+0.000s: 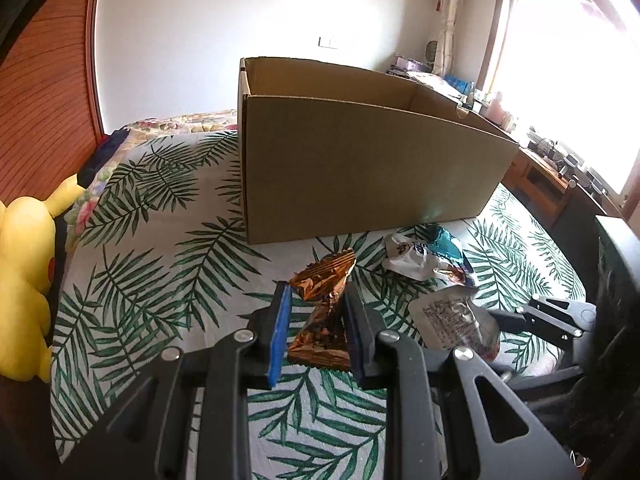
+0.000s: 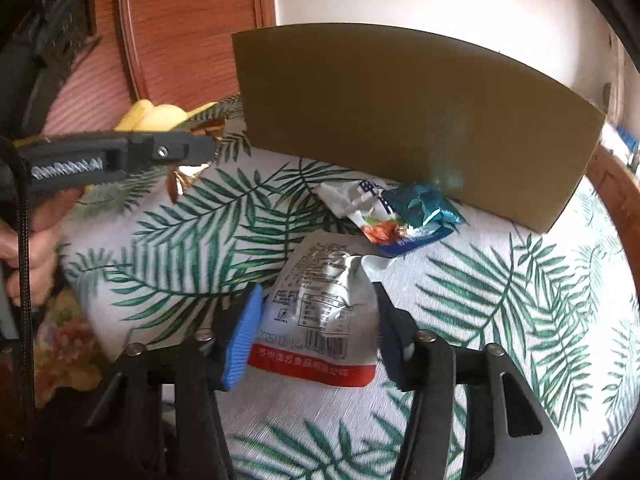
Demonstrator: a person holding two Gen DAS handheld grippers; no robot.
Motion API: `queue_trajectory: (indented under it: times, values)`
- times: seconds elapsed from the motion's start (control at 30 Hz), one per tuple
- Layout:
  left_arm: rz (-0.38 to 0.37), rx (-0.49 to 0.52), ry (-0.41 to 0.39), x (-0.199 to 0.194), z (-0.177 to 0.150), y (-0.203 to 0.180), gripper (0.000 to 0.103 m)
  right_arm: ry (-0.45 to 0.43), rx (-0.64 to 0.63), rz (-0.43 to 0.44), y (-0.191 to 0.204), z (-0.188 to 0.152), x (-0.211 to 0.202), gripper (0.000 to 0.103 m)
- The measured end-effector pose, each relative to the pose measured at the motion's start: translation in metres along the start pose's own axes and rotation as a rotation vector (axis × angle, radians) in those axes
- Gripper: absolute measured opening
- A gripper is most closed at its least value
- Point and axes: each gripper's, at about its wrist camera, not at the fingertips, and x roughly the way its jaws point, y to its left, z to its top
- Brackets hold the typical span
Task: Organize snacks
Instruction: 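Grasp the gold wrapper with the left tool while the right tool grasps the clear bag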
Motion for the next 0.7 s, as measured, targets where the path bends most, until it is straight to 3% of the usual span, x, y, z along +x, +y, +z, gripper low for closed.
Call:
queue_trajectory:
  times: [0.1,0.7]
  values:
    - [0.002,-0.005,0.006,0.003,-0.001,0.0,0.024,0.003,0.051,0.071,-0.01,0.0,-0.007,0.03]
    - [-0.013,-0.002,-0.002,0.0,0.001,-0.008,0.024,-0.024,0.006,0.082,0.007,-0.005,-0.021,0.027]
